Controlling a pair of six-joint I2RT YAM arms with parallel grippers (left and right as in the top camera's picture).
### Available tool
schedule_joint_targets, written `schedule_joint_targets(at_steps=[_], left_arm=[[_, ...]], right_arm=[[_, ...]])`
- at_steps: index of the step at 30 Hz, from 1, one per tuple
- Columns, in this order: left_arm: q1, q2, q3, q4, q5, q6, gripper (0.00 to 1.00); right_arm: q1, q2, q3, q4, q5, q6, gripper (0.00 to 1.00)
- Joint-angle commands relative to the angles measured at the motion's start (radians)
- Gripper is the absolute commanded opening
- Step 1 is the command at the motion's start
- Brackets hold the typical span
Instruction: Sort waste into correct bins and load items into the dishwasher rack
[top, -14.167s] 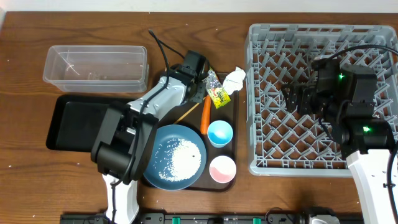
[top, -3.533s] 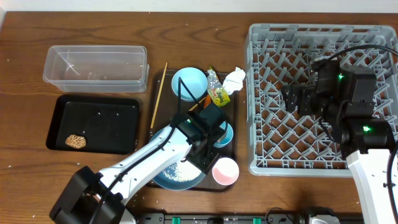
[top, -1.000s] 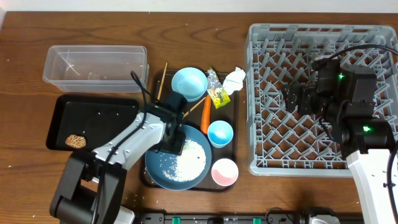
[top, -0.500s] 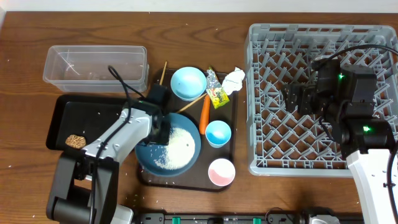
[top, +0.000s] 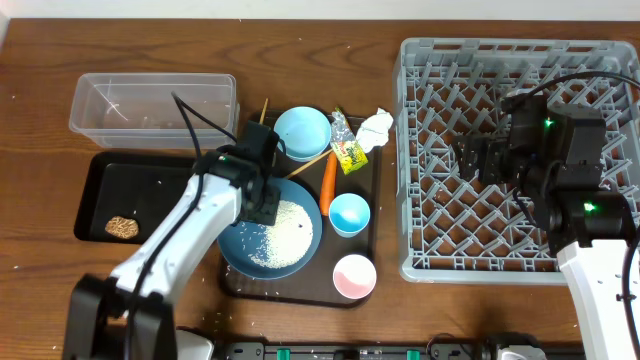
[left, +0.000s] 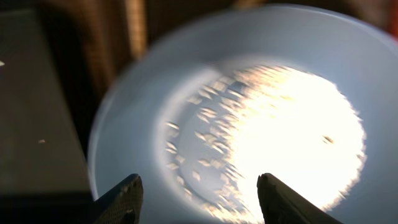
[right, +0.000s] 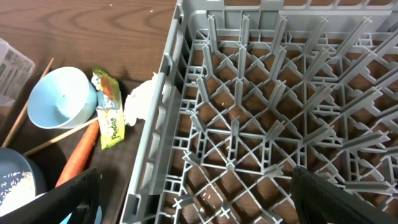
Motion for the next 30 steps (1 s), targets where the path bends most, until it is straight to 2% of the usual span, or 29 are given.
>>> schedule_joint_targets(at_steps=[1,12,21,24,29,30], left_arm=[[-0.036,-0.053,0.021,-0.036,0.183,0.097,0.6],[-0.247,-0.023,0.016,-0.093,0.222,0.123,0.61],[-0.254,-0.022,0.016,-0.093,0.202,0.123,0.61],[-0.254,-0.022,0.016,-0.093,0.202,0.123,0.61],[-0.254,-0.022,0.016,-0.09,0.202,0.123,0.62],[-0.254,-0.022,0.016,-0.09,0.202,0.124,0.71]], right_arm=[[0.001,0.007,0.018,0.003,-0.004,0.006,0.91],[0.002,0.031,0.018,0.006,-0.005,0.009,0.91],[0.002,0.032,0.018,-0.016,-0.008,0.011,0.91],[0.002,0.033,0.018,-0.015,-0.008,0.011,0.99],[0.002,0.033,0.018,-0.013,-0.008,0.011,0.99],[0.002,0.033,0.018,-0.013,-0.008,0.011,0.99]])
